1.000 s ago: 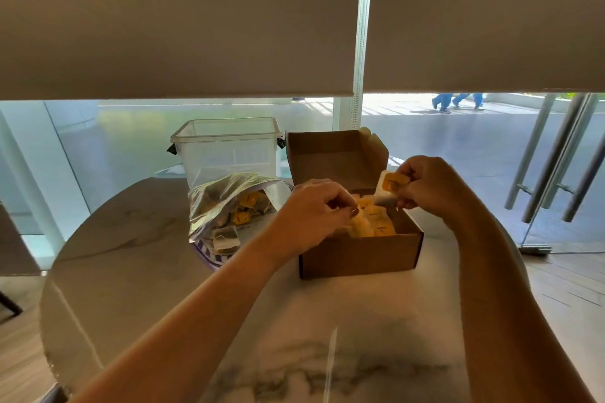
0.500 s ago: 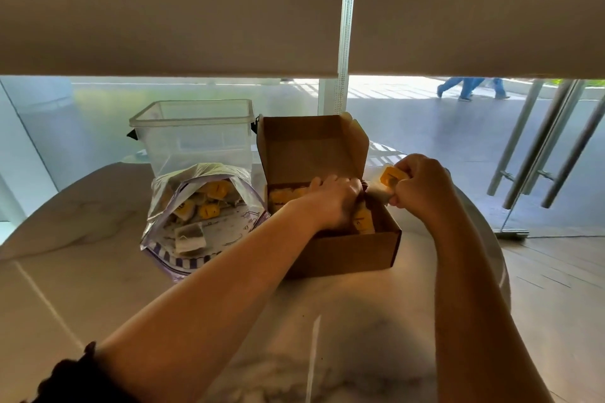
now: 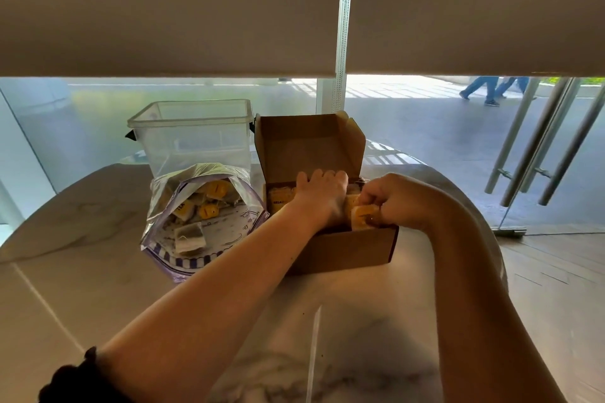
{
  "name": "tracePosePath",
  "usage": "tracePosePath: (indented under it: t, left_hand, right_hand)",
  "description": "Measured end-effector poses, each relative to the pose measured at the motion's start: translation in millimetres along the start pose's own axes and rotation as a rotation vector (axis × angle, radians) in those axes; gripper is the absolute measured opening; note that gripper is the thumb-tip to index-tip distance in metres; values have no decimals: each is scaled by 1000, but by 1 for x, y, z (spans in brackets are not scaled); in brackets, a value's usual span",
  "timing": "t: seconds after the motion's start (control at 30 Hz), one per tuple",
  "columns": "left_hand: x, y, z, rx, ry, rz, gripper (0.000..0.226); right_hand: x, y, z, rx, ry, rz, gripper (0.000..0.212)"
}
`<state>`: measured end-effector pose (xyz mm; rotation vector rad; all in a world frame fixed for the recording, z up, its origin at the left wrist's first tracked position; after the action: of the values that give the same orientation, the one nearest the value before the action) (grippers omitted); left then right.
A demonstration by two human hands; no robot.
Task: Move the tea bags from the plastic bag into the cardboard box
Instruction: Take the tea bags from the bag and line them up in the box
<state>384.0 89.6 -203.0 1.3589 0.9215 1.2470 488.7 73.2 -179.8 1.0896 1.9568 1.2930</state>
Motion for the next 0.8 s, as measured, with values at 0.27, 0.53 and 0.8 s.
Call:
tracePosePath:
  t: [0.27,0.53,0.8]
  left_hand:
    - [-10,10,-7,-138,-64,-28,34]
    - [-19,11,-9,-464,-72,-255,52]
    - [-8,1,2,-155,-37,-67,70]
  right_hand:
    - [20,-8,5,-151,-73,131,17]
    - [22,-4,10,-189,-122,172,22]
    - [23,-3,16,-26,-101,299,26]
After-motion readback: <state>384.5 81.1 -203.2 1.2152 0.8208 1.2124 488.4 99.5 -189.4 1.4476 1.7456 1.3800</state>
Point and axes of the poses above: each hand's wrist, its own x-axis towards the middle knuckle, its own y-axis out of the back of the hand, z = x × y, the point moved 6 cm from there along x, towards the middle knuckle, and after that the axes turned 4 degrees about -y, right-handed, at the moved point
